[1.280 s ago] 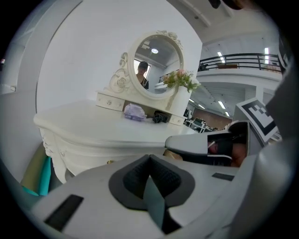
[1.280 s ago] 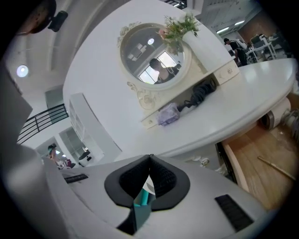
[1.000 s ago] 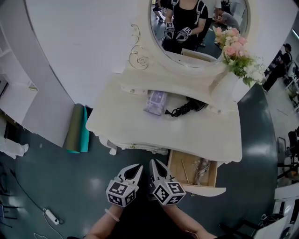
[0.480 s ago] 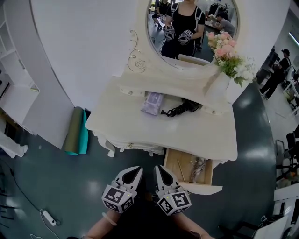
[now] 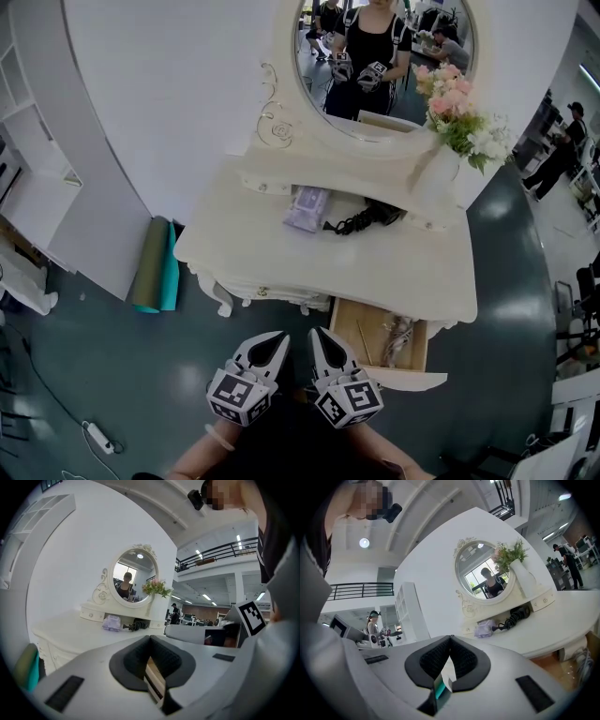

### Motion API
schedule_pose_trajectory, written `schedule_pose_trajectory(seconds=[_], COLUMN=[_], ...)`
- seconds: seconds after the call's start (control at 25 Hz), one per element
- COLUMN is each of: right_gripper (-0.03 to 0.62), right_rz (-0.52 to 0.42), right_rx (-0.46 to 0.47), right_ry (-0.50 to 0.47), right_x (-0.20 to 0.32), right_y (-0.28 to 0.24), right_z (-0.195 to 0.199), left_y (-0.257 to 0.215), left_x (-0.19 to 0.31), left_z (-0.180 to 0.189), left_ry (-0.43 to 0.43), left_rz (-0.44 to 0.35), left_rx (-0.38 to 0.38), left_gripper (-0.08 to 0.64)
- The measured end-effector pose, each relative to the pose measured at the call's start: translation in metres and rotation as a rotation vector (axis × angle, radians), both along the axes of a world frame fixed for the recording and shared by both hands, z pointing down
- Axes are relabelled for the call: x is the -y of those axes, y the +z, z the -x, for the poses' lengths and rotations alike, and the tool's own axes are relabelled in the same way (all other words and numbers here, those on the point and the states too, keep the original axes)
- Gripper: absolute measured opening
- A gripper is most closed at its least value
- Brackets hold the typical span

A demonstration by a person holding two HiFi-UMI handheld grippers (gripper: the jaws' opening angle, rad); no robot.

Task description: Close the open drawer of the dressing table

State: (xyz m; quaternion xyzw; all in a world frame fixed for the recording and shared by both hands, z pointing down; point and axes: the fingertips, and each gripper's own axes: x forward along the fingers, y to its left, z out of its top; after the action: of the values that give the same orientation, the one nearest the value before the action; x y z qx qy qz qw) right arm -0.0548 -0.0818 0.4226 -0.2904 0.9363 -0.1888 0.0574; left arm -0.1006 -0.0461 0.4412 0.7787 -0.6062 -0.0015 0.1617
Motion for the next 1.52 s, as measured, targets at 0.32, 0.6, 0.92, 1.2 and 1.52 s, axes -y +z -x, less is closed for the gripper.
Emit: schedule_pose_trajectory(seconds=[0.32, 0.6, 0.92, 1.2, 1.52], right_gripper=[0.023, 0.023, 0.023, 0.023, 0.023], right_rz=[0.014, 0.028, 0.06, 0.122, 0.171], right_rx=[-0.023, -0.042, -0.092, -0.124, -0.205], right_ry=[0.025, 0.141, 0.367, 0.607, 0.724], right_x=[0.008, 0.022, 0.034, 0.032, 0.01], right_y=[0.004, 0.012, 0.029, 0.043, 0.061], right_z=[0.0, -0.025, -0.089, -0.148, -0.197], left_y=[0.004, 0.01, 0.02, 0.032, 0.049], left_x=[0.009, 0.028, 0.052, 0.061, 0.042], left_z=[-0.003, -0.028, -0.089, -0.134, -0.177], left_ry=[0.027, 0.14, 0.403, 0.593, 0.706], left_rz=[0.016, 0.021, 0.04, 0.071, 0.137], left_rx=[0.055, 0.048, 0.044, 0.037, 0.013], left_gripper=[0.017, 0.017, 0.017, 0.017, 0.017])
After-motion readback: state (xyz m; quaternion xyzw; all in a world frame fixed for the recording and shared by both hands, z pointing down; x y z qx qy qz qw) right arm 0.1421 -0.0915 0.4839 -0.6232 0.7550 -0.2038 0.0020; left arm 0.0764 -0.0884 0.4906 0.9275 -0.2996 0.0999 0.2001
